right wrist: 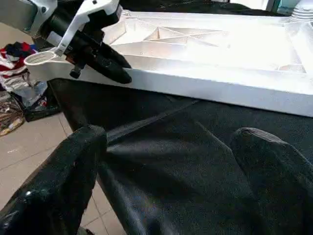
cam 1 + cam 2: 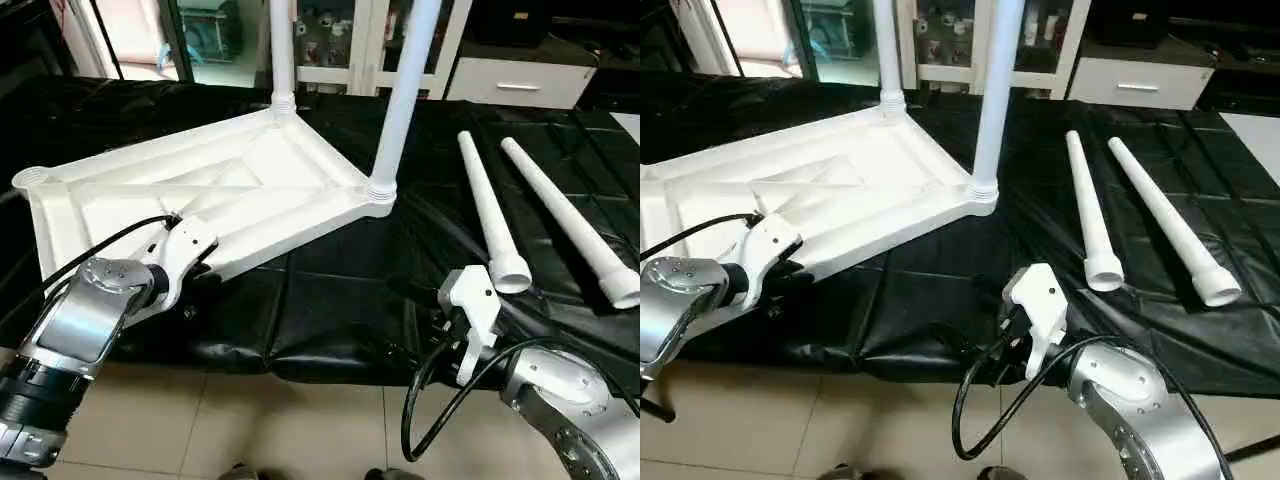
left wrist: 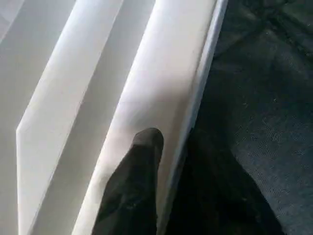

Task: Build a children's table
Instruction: Rotate table base

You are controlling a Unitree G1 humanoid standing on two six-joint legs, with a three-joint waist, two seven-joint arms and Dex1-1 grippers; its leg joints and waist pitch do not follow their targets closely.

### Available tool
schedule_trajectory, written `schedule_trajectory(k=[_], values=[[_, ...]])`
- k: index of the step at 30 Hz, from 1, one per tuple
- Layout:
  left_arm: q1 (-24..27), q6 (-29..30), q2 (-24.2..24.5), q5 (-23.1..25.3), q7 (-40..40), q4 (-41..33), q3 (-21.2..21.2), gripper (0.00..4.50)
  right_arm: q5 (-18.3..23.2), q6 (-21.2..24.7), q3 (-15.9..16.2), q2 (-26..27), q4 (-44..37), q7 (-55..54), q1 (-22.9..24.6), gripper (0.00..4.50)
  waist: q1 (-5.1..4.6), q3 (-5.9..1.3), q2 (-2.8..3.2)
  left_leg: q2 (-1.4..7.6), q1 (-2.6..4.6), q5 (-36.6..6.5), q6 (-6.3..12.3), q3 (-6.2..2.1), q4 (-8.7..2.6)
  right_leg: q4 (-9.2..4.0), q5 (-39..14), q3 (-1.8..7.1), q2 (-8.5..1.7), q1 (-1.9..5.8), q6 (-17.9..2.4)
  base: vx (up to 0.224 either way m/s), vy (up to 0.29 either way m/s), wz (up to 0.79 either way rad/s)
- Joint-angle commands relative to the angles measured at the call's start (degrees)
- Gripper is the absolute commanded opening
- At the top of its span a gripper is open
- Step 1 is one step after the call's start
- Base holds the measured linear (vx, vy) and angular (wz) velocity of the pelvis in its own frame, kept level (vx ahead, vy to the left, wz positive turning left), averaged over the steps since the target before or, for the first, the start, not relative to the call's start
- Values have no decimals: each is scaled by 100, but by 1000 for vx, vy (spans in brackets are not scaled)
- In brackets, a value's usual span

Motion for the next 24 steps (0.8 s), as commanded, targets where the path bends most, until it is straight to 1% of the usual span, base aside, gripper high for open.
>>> schedule_trajectory(k=[1, 2, 3, 4, 5, 6, 8, 9, 12, 13, 14, 15, 16, 17, 18, 19, 20, 21, 22, 23, 24], values=[[-135, 115, -122, -10, 166, 145, 138, 83, -37, -22, 9, -24, -70, -18, -34, 450, -2, -412, 18, 194, 56, -1639, -11, -73, -457, -426, -1960, 236, -242, 262, -870, 0, 0, 0], [-170, 154, -174, -6, 232, 184, 182, 74, -39, -25, 19, -21, -68, -24, -34, 450, 6, -415, 32, 198, 58, -1632, -13, -78, -454, -425, -1997, 237, -248, 260, -863, 0, 0, 0], [-192, 177, -205, 0, 275, 208, 208, 64, -40, -27, 25, -20, -68, -28, -34, 450, 8, -414, 32, 202, 54, -1618, -12, -81, -455, -426, -1991, 238, -249, 261, -859, 0, 0, 0], [-216, 175, -225, 16, 289, 239, 213, 64, -39, -29, 33, -19, -66, -30, -34, 450, 5, -406, 33, 200, 45, -1652, -15, -85, -462, -430, -2038, 232, -246, 263, -838, 0, 0, 0], [-237, 183, -242, 36, 306, 268, 206, 54, -44, -32, 44, -18, -65, -32, -34, 450, 1, -408, 24, 197, 43, -1681, -15, -86, -463, -435, -2095, 228, -245, 266, -816, 0, 0, 0], [-254, 179, -257, 46, 306, 294, 193, 46, -47, -34, 52, -16, -64, -33, -35, 450, -10, -406, 20, 189, 36, -1740, -26, -94, -463, -449, -2219, 223, -247, 265, -757, 0, 0, 0], [-293, 242, -317, 80, 389, 334, 190, 40, -51, -37, 58, -16, -62, -39, -35, 450, -36, -406, 20, 188, 21, -1798, -42, -111, -469, -456, -2324, 212, -252, 277, -698, 0, 0, 0], [-293, 242, -317, 80, 389, 334, 190, 28, -51, -37, 58, -16, -62, -39, -35, 450, -49, -405, 14, 188, 21, -1821, -39, -111, -469, -464, -2364, 211, -252, 274, -679, 0, 0, 0], [-435, 429, -577, 6, 624, 432, 349, 13, -74, -41, 44, -10, -31, -78, -41, 450, -94, -407, -2, 181, 27, -1827, -9, -108, -451, -484, -2429, 212, -251, 258, -668, 0, 0, 0], [-506, 418, -697, -32, 717, 483, 426, 13, -81, -44, 42, -7, -23, -89, -43, 450, -106, -405, -5, 175, 9, -1790, 0, -105, -450, -485, -2422, 209, -248, 270, -673, 0, 0, 0], [-561, 405, -789, -61, 787, 522, 484, 3, -85, -46, 41, -4, -17, -98, -44, 450, -103, -406, -3, 171, 25, -1799, 15, -95, -436, -500, -2460, 205, -242, 250, -668, 0, 0, 0], [-603, 391, -858, -83, 839, 552, 528, 3, -89, -47, 40, -2, -13, -104, -45, 450, -98, -414, -1, 171, 40, -1791, 20, -91, -425, -502, -2440, 207, -246, 242, -682, 0, 0, 0], [-603, 391, -858, -83, 839, 552, 528, 3, -89, -47, 40, -2, -13, -104, -45, 450, -97, -422, -8, 176, -19, -1662, 49, -113, -439, -472, -2292, 203, -254, 290, -702, 0, 0, 0], [-704, 355, -1025, -133, 974, 560, 630, 3, -107, -48, 46, 1, -7, -124, -50, 450, -108, -408, 8, 174, -35, -1674, 47, -116, -449, -467, -2297, 195, -243, 291, -696, 0, 0, 0], [-830, 266, -1186, -177, 1072, 556, 676, 3, -128, -49, 46, 14, 7, -160, -55, 450, -113, -413, 0, 171, -27, -1689, 54, -111, -442, -479, -2303, 188, -234, 285, -687, 0, 0, 0], [-959, 177, -1362, -220, 1219, 584, 752, 3, -156, -55, 44, 25, 21, -198, -58, 450, -96, -433, 10, 172, 31, -1688, 63, -92, -406, -494, -2228, 202, -242, 248, -727, 0, 0, 0], [-1078, 47, -1497, -231, 1360, 656, 803, 3, -172, -60, 41, 36, 31, -226, -61, 450, -72, -445, 8, 181, 39, -1580, 91, -87, -397, -475, -1998, 212, -236, 243, -818, 0, 0, 0], [-1114, -38, -1517, -212, 1379, 706, 784, 3, -175, -62, 41, 38, 33, -231, -61, 450, -71, -442, 7, 177, 21, -1519, 114, -81, -395, -463, -1868, 215, -227, 245, -861, 0, 0, 0], [-1204, -248, -1566, -166, 1425, 828, 737, 3, -183, -66, 43, 44, 39, -246, -62, 450, -52, -457, 5, 179, -8, -1361, 165, -86, -393, -427, -1575, 207, -219, 276, -926, 0, 0, 0], [-1253, -365, -1585, -115, 1462, 907, 702, 3, -185, -68, 45, 46, 41, -250, -64, 450, -42, -463, 5, 180, -7, -1321, 182, -89, -389, -416, -1486, 207, -223, 279, -950, 0, 0, 0], [-1383, -685, -1624, 34, 1551, 1121, 595, 3, -188, -71, 49, 50, 47, -262, -67, 450, -46, -458, -15, 175, -31, -1264, 213, -91, -391, -416, -1417, 204, -224, 294, -949, 0, 0, 0]])
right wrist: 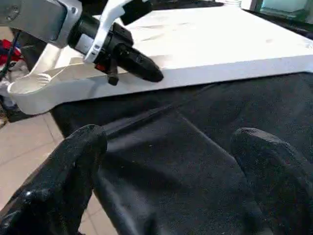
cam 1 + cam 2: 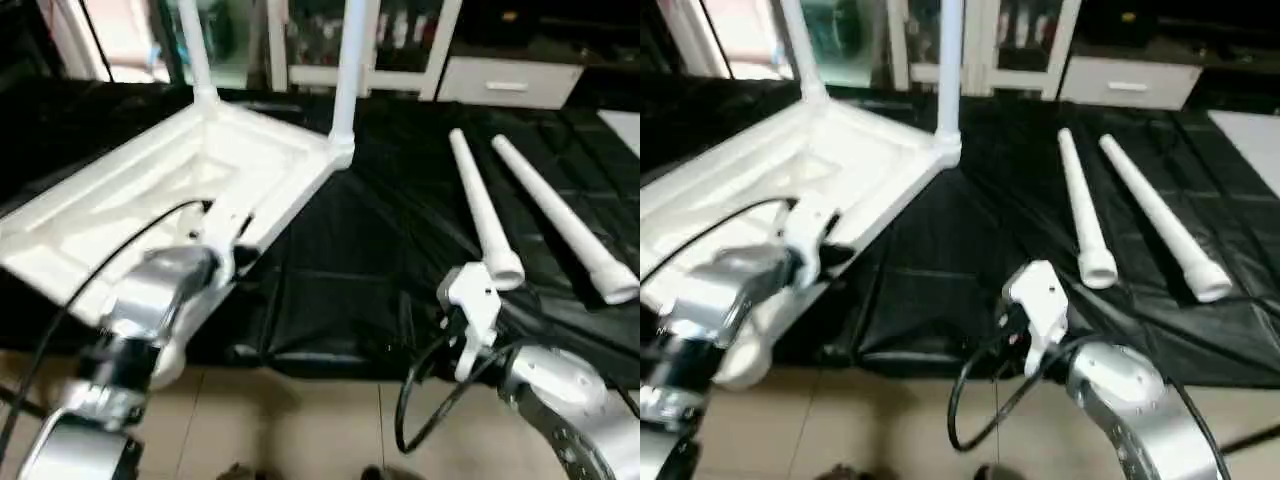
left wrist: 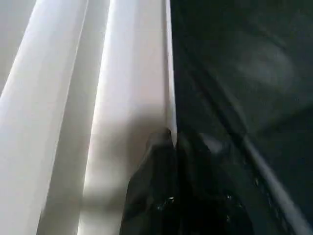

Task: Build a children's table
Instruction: Rotate table base

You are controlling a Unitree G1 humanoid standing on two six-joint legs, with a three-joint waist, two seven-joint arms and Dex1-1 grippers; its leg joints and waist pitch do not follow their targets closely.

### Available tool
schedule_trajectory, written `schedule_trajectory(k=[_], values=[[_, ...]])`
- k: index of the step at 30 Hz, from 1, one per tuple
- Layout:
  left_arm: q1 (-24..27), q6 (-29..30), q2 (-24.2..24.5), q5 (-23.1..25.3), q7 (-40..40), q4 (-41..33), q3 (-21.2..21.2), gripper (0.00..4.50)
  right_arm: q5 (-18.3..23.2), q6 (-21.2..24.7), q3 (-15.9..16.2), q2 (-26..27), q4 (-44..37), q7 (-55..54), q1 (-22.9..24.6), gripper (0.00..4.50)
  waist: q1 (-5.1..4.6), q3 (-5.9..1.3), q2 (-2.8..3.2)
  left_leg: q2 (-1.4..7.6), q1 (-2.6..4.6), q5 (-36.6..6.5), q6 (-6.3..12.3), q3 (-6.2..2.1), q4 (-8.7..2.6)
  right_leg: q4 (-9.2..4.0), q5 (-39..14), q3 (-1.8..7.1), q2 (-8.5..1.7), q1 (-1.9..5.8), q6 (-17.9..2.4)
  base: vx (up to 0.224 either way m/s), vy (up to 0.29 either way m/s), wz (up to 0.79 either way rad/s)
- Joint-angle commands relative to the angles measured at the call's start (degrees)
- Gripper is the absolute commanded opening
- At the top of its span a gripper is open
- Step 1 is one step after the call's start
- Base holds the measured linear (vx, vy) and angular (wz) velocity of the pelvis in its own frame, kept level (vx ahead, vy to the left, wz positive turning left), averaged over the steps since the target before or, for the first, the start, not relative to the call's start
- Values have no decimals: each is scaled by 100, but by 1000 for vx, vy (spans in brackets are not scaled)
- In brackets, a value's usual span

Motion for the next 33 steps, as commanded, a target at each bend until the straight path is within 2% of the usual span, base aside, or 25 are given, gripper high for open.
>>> schedule_trajectory(k=[1, 3, 4, 6, 7, 8, 10, 12, 14, 15, 16, 18, 19, 20, 21, 22, 23, 24, 25, 26, 27, 28, 30, 31, 33], values=[[-535, -1017, 26, 312, 282, 130, 19, 3, -29, -43, 30, -5, 43, -48, -56, 450, 47, -454, 26, 161, 21, -1178, 265, -75, -421, -408, -1295, 213, -218, 321, -929, 0, 0, 0], [-682, -1415, -26, 437, 400, 447, -52, 3, -40, -46, 39, -1, 46, -59, -57, 450, 55, -470, 33, 163, 9, -1060, 299, -83, -411, -385, -1123, 212, -234, 343, -964, 0, 0, 0], [-835, -1589, -132, 401, 379, 724, -22, 3, -57, -49, 42, 1, 50, -78, -56, 450, 65, -479, 42, 163, 34, -1001, 325, -68, -394, -367, -957, 212, -221, 327, -1017, 0, 0, 0], [-883, -1593, -180, 354, 347, 799, 16, 46, -64, -50, 43, 1, 51, -87, -57, 450, 83, -497, 44, 179, 26, -838, 340, -76, -385, -318, -698, 214, -234, 348, -1114, 0, 0, 0], [-957, -1573, -215, 300, 209, 900, 22, 57, -83, -55, 41, 0, 49, -110, -50, 450, 110, -517, 69, 189, 17, -507, 414, -79, -355, -248, -161, 213, -232, 352, -1299, 0, 0, 0], [-973, -1536, -227, 272, 148, 902, 19, 61, -85, -56, 29, -1, 40, -120, -35, 450, 113, -526, 80, 187, 8, -398, 448, -83, -346, -225, 16, 210, -228, 361, -1356, 0, 0, 0], [-999, -1572, -243, 252, 136, 945, 18, 73, -102, -55, 6, 3, 26, -132, -8, 450, 125, -503, 67, 184, 12, -433, 535, -62, -342, -233, 133, 208, -227, 349, -1468, 0, 0, 0], [-1016, -1653, -250, 263, 185, 994, 28, 89, -117, -56, 0, 5, 23, -135, 4, 450, 142, -475, 55, 189, 13, -740, 495, -57, -368, -272, -276, 208, -248, 366, -1437, 0, 0, 0], [-1059, -1817, -272, 294, 214, 1135, 52, 103, -124, -60, 1, 2, 23, -143, 10, 450, 137, -431, 47, 187, 22, -1166, 348, -55, -400, -362, -1076, 210, -266, 358, -1220, 0, 0, 0], [-1059, -1827, -268, 299, 186, 1162, 42, 103, -126, -62, 3, 3, 23, -146, 18, 450, 136, -419, 58, 196, 33, -1268, 298, -62, -421, -379, -1276, 208, -265, 352, -1167, 0, 0, 0], [-1086, -1937, -246, 320, 51, 1301, -1, 119, -130, -63, 19, 8, 25, -159, 24, 450, 115, -368, 45, 187, 70, -1632, 175, -58, -449, -460, -1852, 207, -251, 306, -971, 0, 0, 0], [-1073, -1911, -227, 301, -25, 1263, -14, 143, -131, -61, 23, 9, 25, -160, 21, 450, 99, -366, 47, 182, 58, -1766, 97, -85, -472, -469, -2123, 199, -253, 331, -838, 0, 0, 0], [-1004, -1775, -157, 208, -272, 1061, -43, 145, -131, -59, 27, 10, 26, -164, 14, 450, 97, -377, 53, 190, 78, -1815, 49, -92, -479, -490, -2205, 203, -260, 312, -767, 0, 0, 0], [-800, -1374, 58, -11, -811, 470, -121, 145, -133, -63, 27, 11, 28, -172, 5, 450, 93, -380, 62, 207, 77, -1822, 9, -106, -491, -475, -2160, 213, -278, 314, -780, 0, 0, 0], [-800, -1374, 58, -11, -811, 470, -121, 152, -133, -63, 27, 11, 28, -172, 5, 450, 93, -376, 79, 216, 71, -1806, -22, -113, -504, -453, -2130, 220, -292, 321, -821, 0, 0, 0], [-622, -1114, 276, -141, -1197, 8, -220, 179, -132, -68, 17, 8, 29, -174, 4, 450, 69, -372, 81, 209, 82, -1886, -32, -103, -499, -456, -2119, 217, -266, 293, -848, 0, 0, 0], [-460, -877, 470, -274, -1480, -390, -273, 179, -124, -71, 0, 6, 27, -174, 9, 450, 72, -373, 88, 222, 90, -1870, -40, -109, -505, -442, -2074, 229, -283, 290, -875, 0, 0, 0], [-230, -702, 822, -404, -1849, -840, -365, 186, -118, -75, -15, 2, 23, -173, 19, 450, 56, -366, 87, 234, 69, -1848, -48, -116, -522, -422, -2020, 236, -287, 304, -906, 0, 0, 0], [-25, -582, 1152, -522, -2178, -1209, -438, 187, -109, -77, -28, 0, 18, -170, 28, 450, 20, -332, 108, 219, 71, -1934, -60, -94, -527, -431, -2048, 231, -246, 262, -937, 0, 0, 0], [-25, -582, 1152, -522, -2178, -1209, -438, 188, -109, -77, -28, 0, 18, -170, 28, 450, 20, -332, 108, 219, 71, -1934, -60, -94, -527, -431, -2048, 231, -246, 262, -937, 0, 0, 0], [179, -472, 1501, -637, -2493, -1541, -501, 197, -101, -77, -34, 1, 17, -167, 37, 450, 16, -346, 112, 216, 106, -1962, -72, -90, -517, -423, -2035, 240, -247, 250, -944, 0, 0, 0], [434, -496, 1986, -694, -2938, -1882, -620, 211, -98, -86, -29, 0, 20, -159, 48, 450, 17, -338, 102, 225, 75, -1899, -77, -105, -547, -401, -1997, 244, -254, 276, -940, 0, 0, 0], [656, -541, 2439, -701, -3317, -2133, -728, 226, -91, -89, -15, 1, 24, -144, 53, 450, 0, -312, 124, 219, 109, -2045, -93, -96, -557, -423, -2168, 244, -234, 232, -882, 0, 0, 0], [896, -639, 2937, -635, -3724, -2342, -810, 234, -83, -91, 5, 2, 27, -125, 48, 450, -2, -305, 144, 218, 135, -2177, -147, -102, -563, -430, -2269, 244, -233, 213, -845, 0, 0, 0], [997, -649, 3150, -634, -3890, -2429, -812, 264, -82, -93, 14, 2, 29, -116, 43, 450, -9, -281, 145, 223, 141, -2283, -181, -96, -581, -425, -2295, 253, -221, 193, -831, 0, 0, 0]])
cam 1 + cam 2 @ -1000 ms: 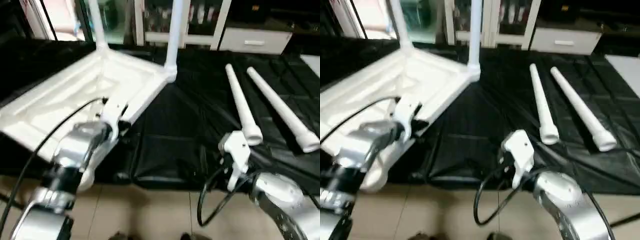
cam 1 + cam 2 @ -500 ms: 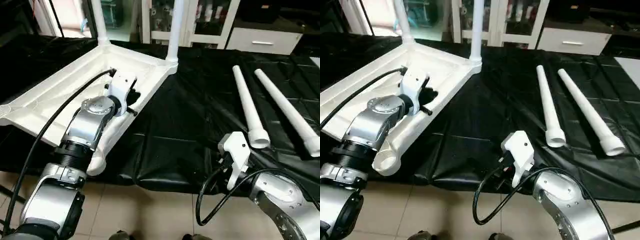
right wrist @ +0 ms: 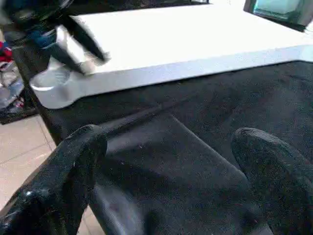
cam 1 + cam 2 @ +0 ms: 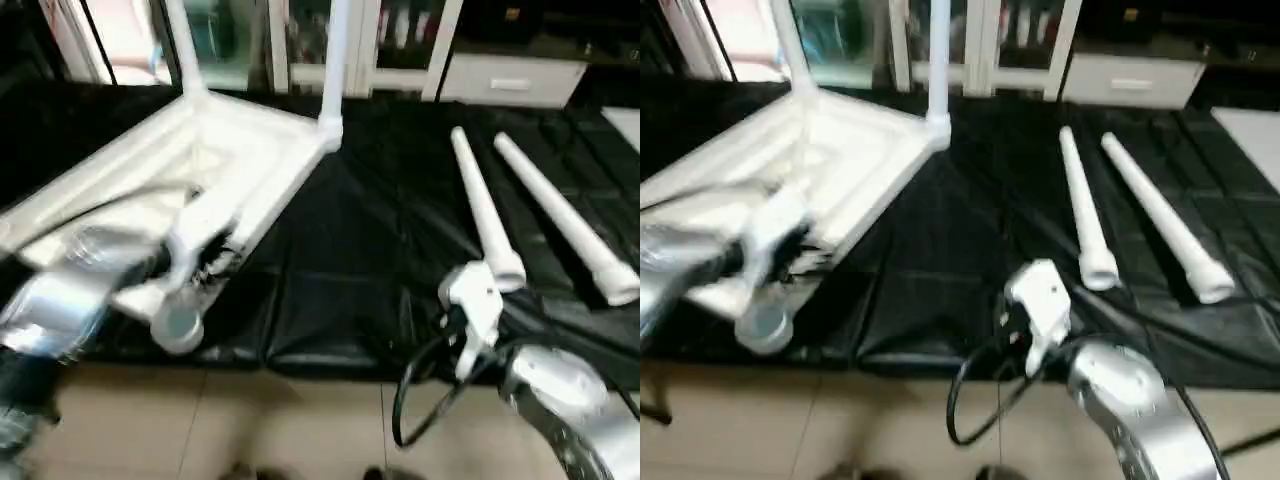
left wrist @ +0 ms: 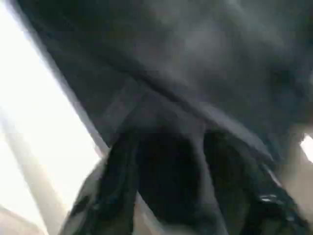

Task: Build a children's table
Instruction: Rotate table base

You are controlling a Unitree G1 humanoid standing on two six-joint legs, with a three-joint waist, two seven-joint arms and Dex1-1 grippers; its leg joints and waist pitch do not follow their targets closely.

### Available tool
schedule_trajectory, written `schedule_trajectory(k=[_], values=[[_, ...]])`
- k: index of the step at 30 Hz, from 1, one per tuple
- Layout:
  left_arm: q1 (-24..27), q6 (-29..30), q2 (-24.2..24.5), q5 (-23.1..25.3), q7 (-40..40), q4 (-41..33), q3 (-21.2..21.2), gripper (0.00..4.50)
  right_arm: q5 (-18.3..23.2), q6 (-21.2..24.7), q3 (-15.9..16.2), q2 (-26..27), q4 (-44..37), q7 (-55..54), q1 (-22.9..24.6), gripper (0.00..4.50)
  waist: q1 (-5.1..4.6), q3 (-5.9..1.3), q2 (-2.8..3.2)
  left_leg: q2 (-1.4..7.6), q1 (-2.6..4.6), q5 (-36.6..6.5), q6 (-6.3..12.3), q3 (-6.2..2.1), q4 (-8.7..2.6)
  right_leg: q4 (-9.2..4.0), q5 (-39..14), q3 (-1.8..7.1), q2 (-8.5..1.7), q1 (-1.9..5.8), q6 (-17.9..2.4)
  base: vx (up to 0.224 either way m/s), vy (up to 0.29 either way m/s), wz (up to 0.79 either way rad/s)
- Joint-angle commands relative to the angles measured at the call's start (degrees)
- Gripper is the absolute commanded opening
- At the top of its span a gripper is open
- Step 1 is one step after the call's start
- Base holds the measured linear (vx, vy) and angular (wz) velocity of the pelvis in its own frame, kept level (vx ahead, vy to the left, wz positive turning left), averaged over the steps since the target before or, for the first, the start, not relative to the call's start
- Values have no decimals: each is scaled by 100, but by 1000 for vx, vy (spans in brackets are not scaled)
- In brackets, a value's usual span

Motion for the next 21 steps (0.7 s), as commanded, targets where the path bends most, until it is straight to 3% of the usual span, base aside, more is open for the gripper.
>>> schedule_trajectory(k=[1, 4, 6, 10, 15, 21], values=[[85, -25, 272, 26, -396, -300, -32, 264, -15, -14, 20, -19, 9, 9, -1, 450, -16, -290, 88, 218, 123, -2317, -190, -92, -557, -445, -2327, 250, -220, 160, -842, 0, 0, 0], [214, 111, 560, 13, -555, -494, 76, 264, -10, -20, 23, -25, 24, 22, -16, 450, 3, -272, 104, 218, 134, -2466, -261, -100, -573, -457, -2485, 258, -231, 148, -795, 0, 0, 0], [303, 201, 839, 38, -598, -646, 92, 264, -6, -27, 28, -29, 30, 28, -21, 450, 6, -270, 83, 215, 112, -2510, -279, -120, -581, -454, -2587, 266, -250, 172, -750, 0, 0, 0], [391, 191, 1122, 206, -617, -671, -48, 264, -6, -34, 33, -28, 29, 43, -18, 450, -29, -255, 68, 197, 125, -2588, -251, -128, -572, -514, -3043, 270, -258, 135, -569, 0, 0, 0], [448, 107, 1194, 423, -688, -569, -203, 264, -4, -26, 22, -40, 22, 57, -21, 450, -61, -251, 77, 197, 114, -2620, -250, -145, -579, -529, -3171, 265, -258, 130, -491, 0, 0, 0], [494, 149, 1133, 601, -491, -505, -443, 264, 2, -15, -21, -74, 16, 59, -22, 450, -77, -262, 73, 196, 115, -2607, -236, -140, -574, -516, -3017, 270, -250, 124, -554, 0, 0, 0]])
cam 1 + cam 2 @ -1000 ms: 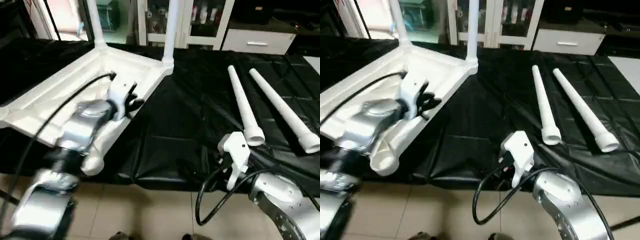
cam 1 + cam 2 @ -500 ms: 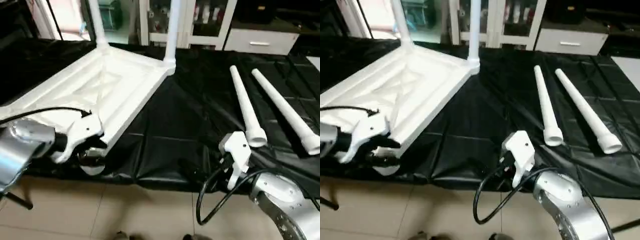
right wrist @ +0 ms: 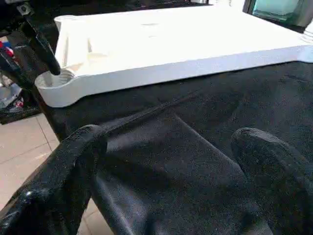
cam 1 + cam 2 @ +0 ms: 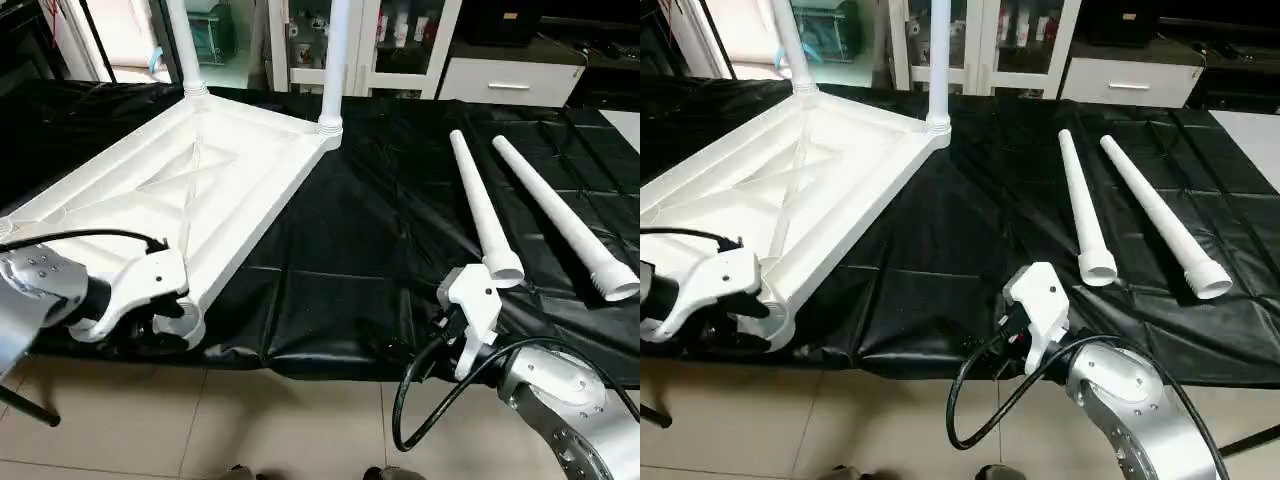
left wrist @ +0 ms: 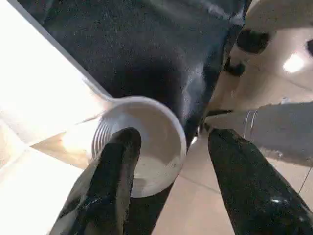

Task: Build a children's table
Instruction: Rotate table base

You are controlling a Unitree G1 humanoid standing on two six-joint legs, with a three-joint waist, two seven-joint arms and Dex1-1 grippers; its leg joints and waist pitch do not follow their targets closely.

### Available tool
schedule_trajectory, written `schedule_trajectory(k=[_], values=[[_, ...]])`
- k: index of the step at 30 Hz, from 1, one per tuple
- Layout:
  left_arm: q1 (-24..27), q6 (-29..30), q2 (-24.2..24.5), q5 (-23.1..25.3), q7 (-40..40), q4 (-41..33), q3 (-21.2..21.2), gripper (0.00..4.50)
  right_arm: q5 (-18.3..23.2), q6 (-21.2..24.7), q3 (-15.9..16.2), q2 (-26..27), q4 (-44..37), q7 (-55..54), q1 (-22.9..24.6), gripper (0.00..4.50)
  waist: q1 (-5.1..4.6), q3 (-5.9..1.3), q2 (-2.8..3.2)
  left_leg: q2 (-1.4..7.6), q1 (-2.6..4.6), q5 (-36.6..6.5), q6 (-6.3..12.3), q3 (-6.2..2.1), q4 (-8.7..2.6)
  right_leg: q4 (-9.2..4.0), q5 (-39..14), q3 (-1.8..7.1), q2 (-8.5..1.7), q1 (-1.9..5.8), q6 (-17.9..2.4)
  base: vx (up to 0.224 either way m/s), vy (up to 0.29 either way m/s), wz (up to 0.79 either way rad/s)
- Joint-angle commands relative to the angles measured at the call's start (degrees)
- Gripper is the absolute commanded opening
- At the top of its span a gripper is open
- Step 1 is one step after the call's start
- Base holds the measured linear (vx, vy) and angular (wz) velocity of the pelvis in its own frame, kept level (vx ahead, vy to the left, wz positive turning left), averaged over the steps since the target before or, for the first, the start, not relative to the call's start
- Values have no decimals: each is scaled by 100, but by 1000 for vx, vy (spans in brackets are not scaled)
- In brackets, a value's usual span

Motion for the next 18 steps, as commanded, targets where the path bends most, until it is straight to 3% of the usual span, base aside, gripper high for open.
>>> schedule_trajectory(k=[1, 3, 11, 18], values=[[28, 13, -62, 198, 169, 129, -133, 264, -2, -10, -37, -47, 8, 29, -16, 450, -13, -267, 84, 216, 99, -2584, -232, -141, -574, -505, -2962, 241, -242, 130, -577, 0, 0, 0], [23, 25, -107, 254, 198, 167, -149, 264, -2, -10, -38, -46, 8, 28, -18, 450, -12, -276, 83, 209, 101, -2530, -228, -133, -565, -501, -2896, 241, -241, 133, -595, 0, 0, 0], [-39, 252, -282, 362, 333, 242, -241, 194, 5, -6, -40, -45, 4, 13, -23, 450, -6, -287, 88, 214, 96, -2428, -222, -122, -564, -459, -2509, 246, -234, 158, -771, 0, 0, 0], [0, 347, -382, 434, 319, 167, -304, 136, -1, -2, -34, -44, 16, 12, -44, 450, -6, -261, 74, 211, 103, -2548, -209, -136, -567, -512, -2989, 241, -252, 143, -621, 0, 0, 0]])
